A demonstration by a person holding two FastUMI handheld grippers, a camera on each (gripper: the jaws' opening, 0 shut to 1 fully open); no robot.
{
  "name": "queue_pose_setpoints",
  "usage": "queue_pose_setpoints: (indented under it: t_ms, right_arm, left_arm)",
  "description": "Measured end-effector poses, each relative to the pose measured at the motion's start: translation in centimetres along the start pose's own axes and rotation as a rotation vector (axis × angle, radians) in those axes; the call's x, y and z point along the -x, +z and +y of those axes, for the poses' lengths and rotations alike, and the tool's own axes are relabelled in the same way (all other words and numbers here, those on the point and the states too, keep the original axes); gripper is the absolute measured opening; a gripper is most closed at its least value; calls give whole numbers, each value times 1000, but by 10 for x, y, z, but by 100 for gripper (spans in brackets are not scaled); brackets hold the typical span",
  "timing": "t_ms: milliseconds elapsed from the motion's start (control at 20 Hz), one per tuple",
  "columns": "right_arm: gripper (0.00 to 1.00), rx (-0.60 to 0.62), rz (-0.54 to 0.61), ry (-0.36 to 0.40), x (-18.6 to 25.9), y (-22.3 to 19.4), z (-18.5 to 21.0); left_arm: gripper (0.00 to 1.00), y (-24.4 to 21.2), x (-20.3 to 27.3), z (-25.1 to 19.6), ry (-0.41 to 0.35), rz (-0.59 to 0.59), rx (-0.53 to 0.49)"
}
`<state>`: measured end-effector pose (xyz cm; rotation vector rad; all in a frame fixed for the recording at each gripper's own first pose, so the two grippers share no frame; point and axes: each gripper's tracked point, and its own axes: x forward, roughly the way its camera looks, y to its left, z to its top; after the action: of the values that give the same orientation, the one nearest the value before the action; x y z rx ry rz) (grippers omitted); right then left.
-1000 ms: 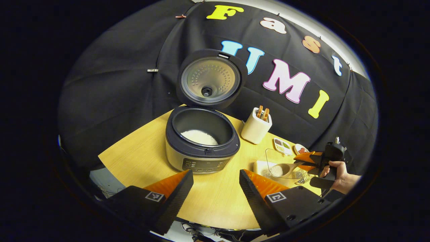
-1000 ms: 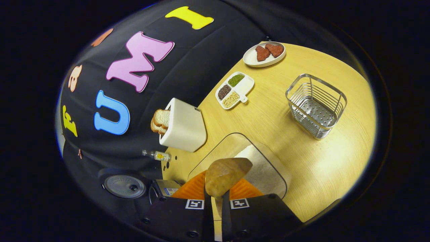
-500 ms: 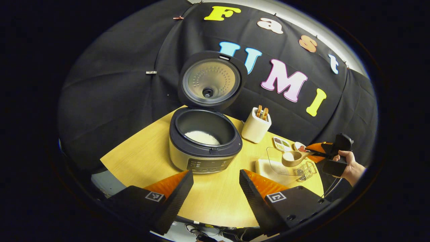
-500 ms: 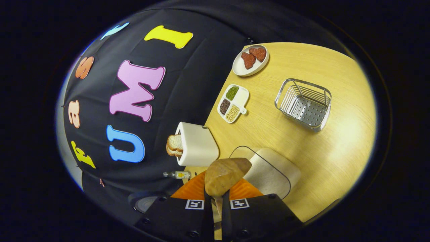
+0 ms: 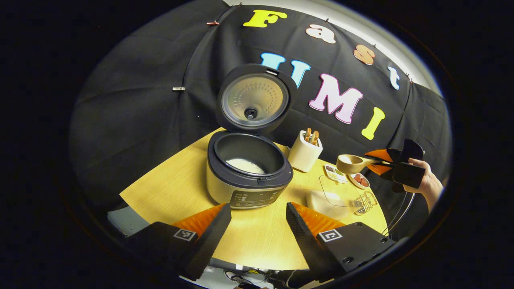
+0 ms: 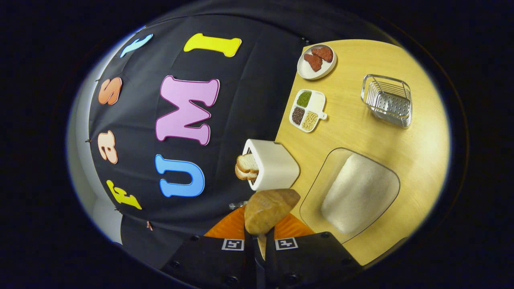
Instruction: Close the left gripper, press the button to open the rice cooker; take a wooden spoon from the chopstick holder with the right hand, scoop a spoonful of rice and pour it into the rice cooker, then put the wooden spoon back into the chopstick holder.
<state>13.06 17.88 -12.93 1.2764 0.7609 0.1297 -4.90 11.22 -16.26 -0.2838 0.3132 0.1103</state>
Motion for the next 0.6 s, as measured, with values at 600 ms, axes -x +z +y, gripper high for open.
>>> queue_pose_setpoints:
  t_ms: [600]
  right_arm:
    - [13,117,168,115,-48,-114,66]
  left_arm:
    - [95,0,3,28,-13,-13,59]
